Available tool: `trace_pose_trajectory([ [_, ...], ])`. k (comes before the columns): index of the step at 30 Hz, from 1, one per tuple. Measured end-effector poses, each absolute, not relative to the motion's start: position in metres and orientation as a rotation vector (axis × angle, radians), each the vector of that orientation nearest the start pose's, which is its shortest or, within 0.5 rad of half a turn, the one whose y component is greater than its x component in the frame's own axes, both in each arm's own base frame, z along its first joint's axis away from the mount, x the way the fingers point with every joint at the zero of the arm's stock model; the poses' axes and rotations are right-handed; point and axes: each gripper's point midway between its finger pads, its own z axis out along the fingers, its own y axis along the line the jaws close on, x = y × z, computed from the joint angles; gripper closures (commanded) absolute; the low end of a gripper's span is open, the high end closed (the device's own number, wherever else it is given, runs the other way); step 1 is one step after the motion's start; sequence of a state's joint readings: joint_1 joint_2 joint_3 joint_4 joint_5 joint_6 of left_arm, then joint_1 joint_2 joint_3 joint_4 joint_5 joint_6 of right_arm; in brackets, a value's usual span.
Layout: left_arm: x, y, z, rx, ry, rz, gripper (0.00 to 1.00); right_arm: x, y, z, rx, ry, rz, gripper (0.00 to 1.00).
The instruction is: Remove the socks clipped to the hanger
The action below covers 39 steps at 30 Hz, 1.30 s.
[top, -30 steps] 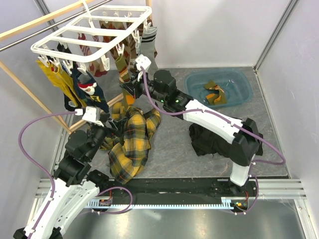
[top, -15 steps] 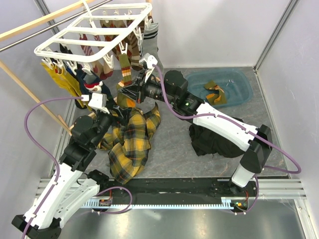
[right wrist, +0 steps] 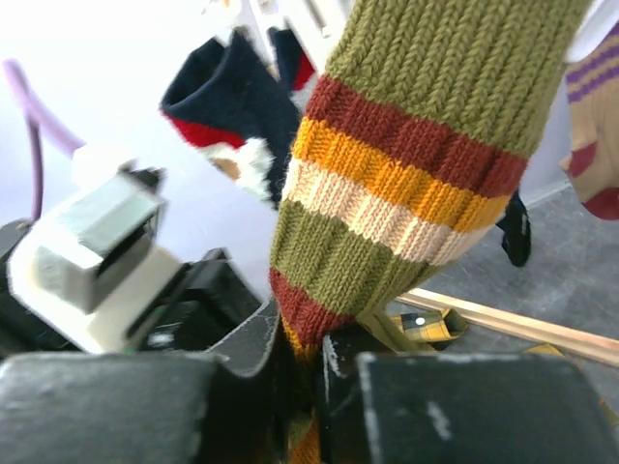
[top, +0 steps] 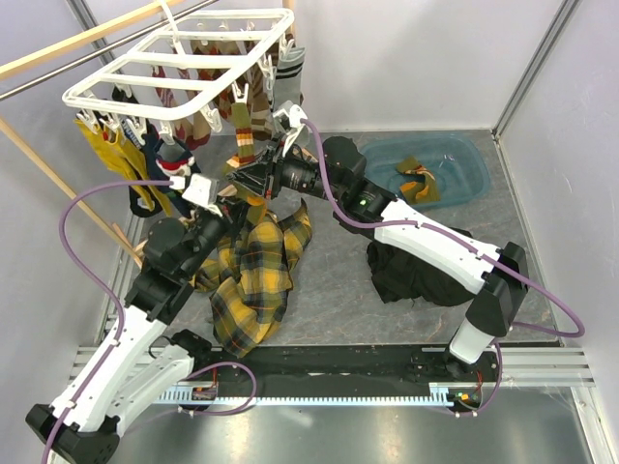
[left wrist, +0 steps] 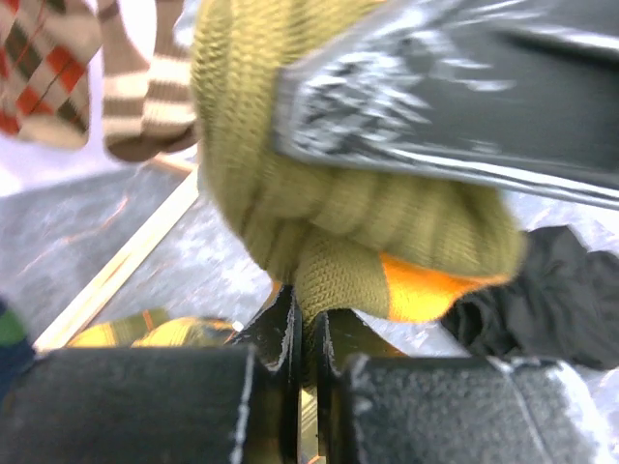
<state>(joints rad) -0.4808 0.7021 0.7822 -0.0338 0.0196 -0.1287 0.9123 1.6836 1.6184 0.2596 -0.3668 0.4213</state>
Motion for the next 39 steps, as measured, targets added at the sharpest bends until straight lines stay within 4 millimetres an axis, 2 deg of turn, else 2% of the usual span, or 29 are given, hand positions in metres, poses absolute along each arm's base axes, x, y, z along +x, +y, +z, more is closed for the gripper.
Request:
trace_pose_trajectory([
  [4,0.260,-0.150,0.339,0.295,1.467,-0.523,0.98,0.275,0.467,0.424,-0.620,1.410,1.305,0.67],
  [5,0.258,-0.150,0.340,0.298,1.459,-0.528,0.98,0.277,0.466,0.423,-0.604,1.423,1.297,0.59],
  [8,0.252,-0.149,0.344,0.307,1.440,-0.540,0.98,0.285,0.460,0.420,-0.547,1.465,1.256,0.44],
  [11,0.248,-0.149,0.347,0.310,1.424,-0.547,0.98,0.291,0.451,0.422,-0.491,1.491,1.217,0.39],
  [14,0.243,-0.149,0.351,0.321,1.409,-0.560,0.98,0.295,0.441,0.431,-0.438,1.493,1.188,0.37],
  [19,0.240,-0.152,0.350,0.340,1.408,-0.575,0.98,0.303,0.427,0.470,-0.342,1.455,1.149,0.30],
  [24,0.238,-0.155,0.349,0.359,1.413,-0.589,0.98,0.308,0.409,0.516,-0.266,1.374,1.104,0.32],
  [29,0.233,-0.160,0.349,0.392,1.406,-0.617,0.98,0.330,0.399,0.549,-0.200,1.336,0.977,0.33],
  [32,0.230,-0.163,0.350,0.412,1.399,-0.634,0.98,0.341,0.397,0.550,-0.194,1.346,0.904,0.33],
  [35,0.228,-0.166,0.349,0.428,1.396,-0.648,0.98,0.349,0.398,0.539,-0.204,1.379,0.828,0.33],
  [39,0.226,-0.167,0.350,0.437,1.393,-0.655,0.98,0.349,0.410,0.524,-0.240,1.410,0.762,0.32],
])
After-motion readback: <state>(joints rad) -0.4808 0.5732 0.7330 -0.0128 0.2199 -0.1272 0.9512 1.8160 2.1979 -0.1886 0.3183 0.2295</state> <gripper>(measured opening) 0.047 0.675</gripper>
